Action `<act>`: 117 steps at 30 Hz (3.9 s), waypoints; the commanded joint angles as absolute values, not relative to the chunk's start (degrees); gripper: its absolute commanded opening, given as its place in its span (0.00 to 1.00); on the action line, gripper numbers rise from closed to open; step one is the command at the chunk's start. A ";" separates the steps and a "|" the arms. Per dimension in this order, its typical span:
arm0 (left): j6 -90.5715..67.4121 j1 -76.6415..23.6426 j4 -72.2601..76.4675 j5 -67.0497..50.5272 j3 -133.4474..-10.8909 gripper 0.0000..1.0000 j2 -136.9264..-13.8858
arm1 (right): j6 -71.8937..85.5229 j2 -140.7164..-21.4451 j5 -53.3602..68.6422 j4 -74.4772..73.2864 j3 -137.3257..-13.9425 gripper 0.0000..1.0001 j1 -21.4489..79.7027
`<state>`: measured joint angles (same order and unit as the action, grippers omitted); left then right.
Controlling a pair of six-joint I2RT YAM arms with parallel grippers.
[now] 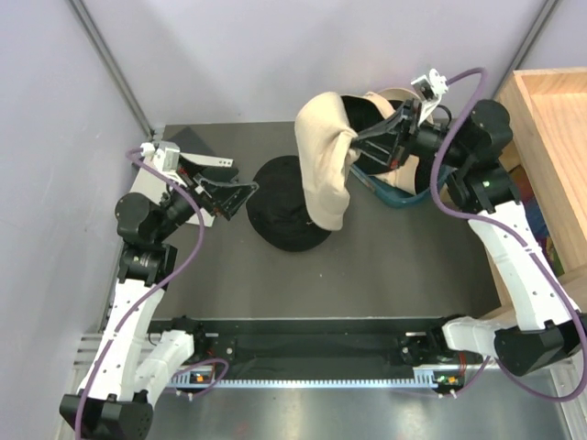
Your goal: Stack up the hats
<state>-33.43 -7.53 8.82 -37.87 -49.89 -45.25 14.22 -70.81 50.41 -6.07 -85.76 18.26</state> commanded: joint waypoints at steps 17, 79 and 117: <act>-51.41 -17.66 43.58 -50.98 -50.45 0.93 -51.94 | 34.37 -68.99 66.36 19.78 -82.18 0.00 26.81; -39.55 -0.62 16.70 -30.59 -40.17 0.00 -65.21 | 21.17 -83.85 36.91 4.28 -68.05 0.83 23.65; -38.23 -0.53 17.22 -33.83 -40.87 0.00 -67.15 | 31.20 -92.02 56.87 21.62 -61.87 0.16 20.39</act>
<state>-39.00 -0.80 13.39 -32.12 -40.58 -66.72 30.83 -91.88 54.92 19.31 -61.36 20.71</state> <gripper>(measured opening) 0.026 0.307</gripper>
